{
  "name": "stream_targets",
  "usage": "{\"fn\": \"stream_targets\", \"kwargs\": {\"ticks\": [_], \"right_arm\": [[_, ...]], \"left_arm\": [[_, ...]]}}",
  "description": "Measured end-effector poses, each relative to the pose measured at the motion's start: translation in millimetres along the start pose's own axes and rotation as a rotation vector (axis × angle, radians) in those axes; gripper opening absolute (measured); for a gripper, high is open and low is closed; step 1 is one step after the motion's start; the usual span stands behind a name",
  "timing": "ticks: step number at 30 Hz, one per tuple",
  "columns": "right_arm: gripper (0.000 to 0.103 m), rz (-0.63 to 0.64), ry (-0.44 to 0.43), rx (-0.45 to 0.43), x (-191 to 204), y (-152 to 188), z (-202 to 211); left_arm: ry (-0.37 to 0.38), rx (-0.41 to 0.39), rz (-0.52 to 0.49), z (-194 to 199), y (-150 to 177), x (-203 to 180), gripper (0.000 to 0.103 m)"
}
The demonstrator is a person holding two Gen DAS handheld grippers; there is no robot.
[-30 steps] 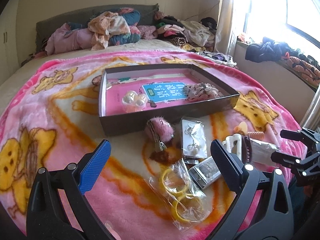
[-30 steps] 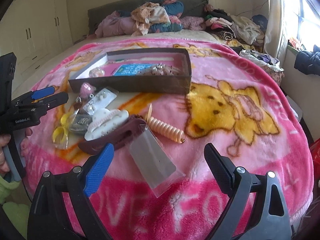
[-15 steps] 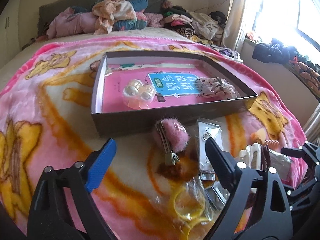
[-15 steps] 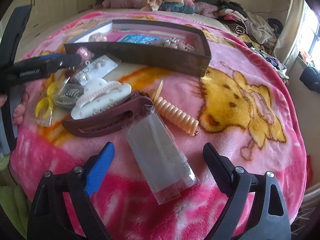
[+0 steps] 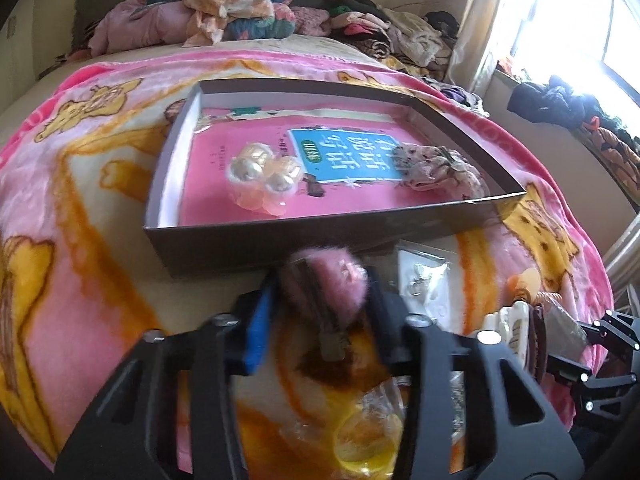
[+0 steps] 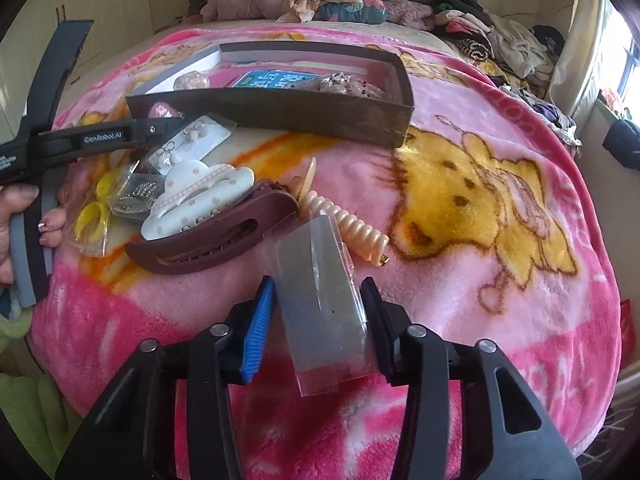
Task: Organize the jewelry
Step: 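Grasp the pink pom-pom clip with left while right grasps the clear plastic sleeve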
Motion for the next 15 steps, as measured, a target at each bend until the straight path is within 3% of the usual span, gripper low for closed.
{"fn": "stream_targets", "kwargs": {"ticks": [15], "right_arm": [[0.038,-0.102,-0.038,-0.089,-14.6,-11.4,30.4]], "left_arm": [[0.034,-0.067,-0.091,34.7,-4.2,-28.6,0.021]]}}
Point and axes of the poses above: each gripper's, at about its wrist camera, not at the fingertips, and z roughly against the way its jaws point, x to its left, y to its underside, the point moved 7 cm from there along -z, roughly the way its jaws point, and after that the axes turned 11 degrees about y, right-handed, at the moved point
